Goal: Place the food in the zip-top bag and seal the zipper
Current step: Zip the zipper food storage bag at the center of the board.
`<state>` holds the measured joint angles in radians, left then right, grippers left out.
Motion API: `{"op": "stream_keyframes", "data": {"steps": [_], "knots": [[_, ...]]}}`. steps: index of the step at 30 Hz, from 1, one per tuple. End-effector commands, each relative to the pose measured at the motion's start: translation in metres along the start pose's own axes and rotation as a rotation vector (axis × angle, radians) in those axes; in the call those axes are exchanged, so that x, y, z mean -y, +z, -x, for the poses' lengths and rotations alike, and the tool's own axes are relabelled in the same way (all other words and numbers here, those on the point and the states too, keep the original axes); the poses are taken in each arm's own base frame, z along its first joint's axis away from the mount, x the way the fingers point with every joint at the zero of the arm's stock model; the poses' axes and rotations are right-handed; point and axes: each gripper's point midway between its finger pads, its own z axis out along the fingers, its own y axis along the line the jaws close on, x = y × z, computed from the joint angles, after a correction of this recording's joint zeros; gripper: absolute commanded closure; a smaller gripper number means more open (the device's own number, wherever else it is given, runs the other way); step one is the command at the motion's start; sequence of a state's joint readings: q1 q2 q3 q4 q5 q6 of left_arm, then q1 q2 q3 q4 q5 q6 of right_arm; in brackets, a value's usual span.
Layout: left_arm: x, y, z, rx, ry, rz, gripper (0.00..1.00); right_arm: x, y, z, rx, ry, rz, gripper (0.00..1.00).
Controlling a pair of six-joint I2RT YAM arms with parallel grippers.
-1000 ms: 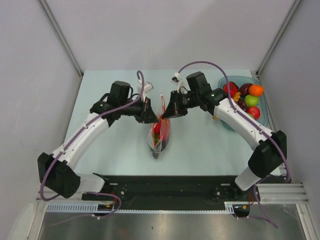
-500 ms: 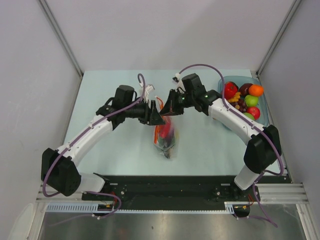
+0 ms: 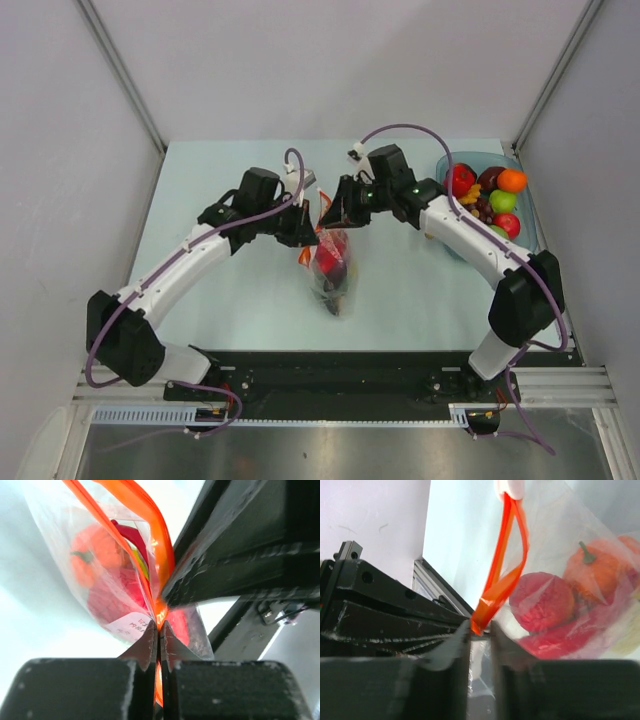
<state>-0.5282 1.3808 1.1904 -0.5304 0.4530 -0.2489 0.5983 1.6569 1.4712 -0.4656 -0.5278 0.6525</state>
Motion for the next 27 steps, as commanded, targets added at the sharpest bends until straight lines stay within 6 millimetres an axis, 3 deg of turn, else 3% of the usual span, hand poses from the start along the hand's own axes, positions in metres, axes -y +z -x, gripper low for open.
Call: {"op": "stream_keyframes", "data": {"steps": [1, 4, 5, 6, 8, 9, 11, 12, 13, 17, 18, 19, 20, 22, 27], "knots": [[0.008, -0.019, 0.02, 0.028, 0.183, -0.007, 1.0, -0.012, -0.041, 0.036, 0.105, -0.089, 0.095, 0.65], [0.027, -0.038, 0.024, 0.052, 0.395, -0.099, 1.0, -0.007, -0.083, 0.067, 0.173, -0.17, 0.19, 0.37], [0.034, -0.043, 0.022, 0.052, 0.451, -0.138, 1.0, -0.007, -0.094, 0.071, 0.187, -0.2, 0.211, 0.2], [0.037, -0.049, 0.014, 0.024, 0.487, -0.166, 1.0, -0.01, -0.108, 0.074, 0.215, -0.283, 0.228, 0.14], [0.049, -0.06, 0.014, 0.03, 0.646, -0.238, 1.0, 0.003, -0.131, 0.086, 0.274, -0.343, 0.185, 0.01], [0.05, -0.066, 0.001, -0.016, 0.679, -0.266, 1.0, 0.006, -0.136, 0.086, 0.289, -0.446, 0.167, 0.0], [0.057, -0.076, -0.005, -0.009, 0.86, -0.336, 1.0, 0.013, -0.145, 0.077, 0.29, -0.509, 0.115, 0.0], [0.057, -0.082, -0.018, -0.046, 0.896, -0.367, 1.0, 0.019, -0.146, 0.074, 0.294, -0.529, 0.088, 0.0], [0.055, -0.083, -0.023, -0.039, 1.012, -0.391, 1.0, 0.015, -0.152, 0.069, 0.305, -0.604, 0.088, 0.0], [0.049, -0.086, -0.04, -0.03, 1.169, -0.408, 1.0, 0.021, -0.156, 0.041, 0.23, -0.749, 0.176, 0.0], [0.049, -0.09, -0.043, -0.019, 1.21, -0.411, 1.0, 0.016, -0.154, 0.026, 0.182, -0.789, 0.266, 0.0], [0.046, -0.088, -0.05, -0.019, 1.269, -0.422, 1.0, 0.025, -0.148, 0.008, 0.113, -0.771, 0.253, 0.0], [0.044, -0.088, -0.055, -0.016, 1.299, -0.427, 1.0, 0.036, -0.141, 0.001, 0.081, -0.917, 0.219, 0.0], [0.045, -0.091, -0.066, 0.012, 1.367, -0.444, 1.0, 0.053, -0.124, -0.026, 0.031, -0.992, 0.225, 0.0], [0.047, -0.092, -0.07, 0.081, 1.421, -0.429, 1.0, 0.041, -0.114, -0.046, 0.13, -1.259, 0.275, 0.11]]}}
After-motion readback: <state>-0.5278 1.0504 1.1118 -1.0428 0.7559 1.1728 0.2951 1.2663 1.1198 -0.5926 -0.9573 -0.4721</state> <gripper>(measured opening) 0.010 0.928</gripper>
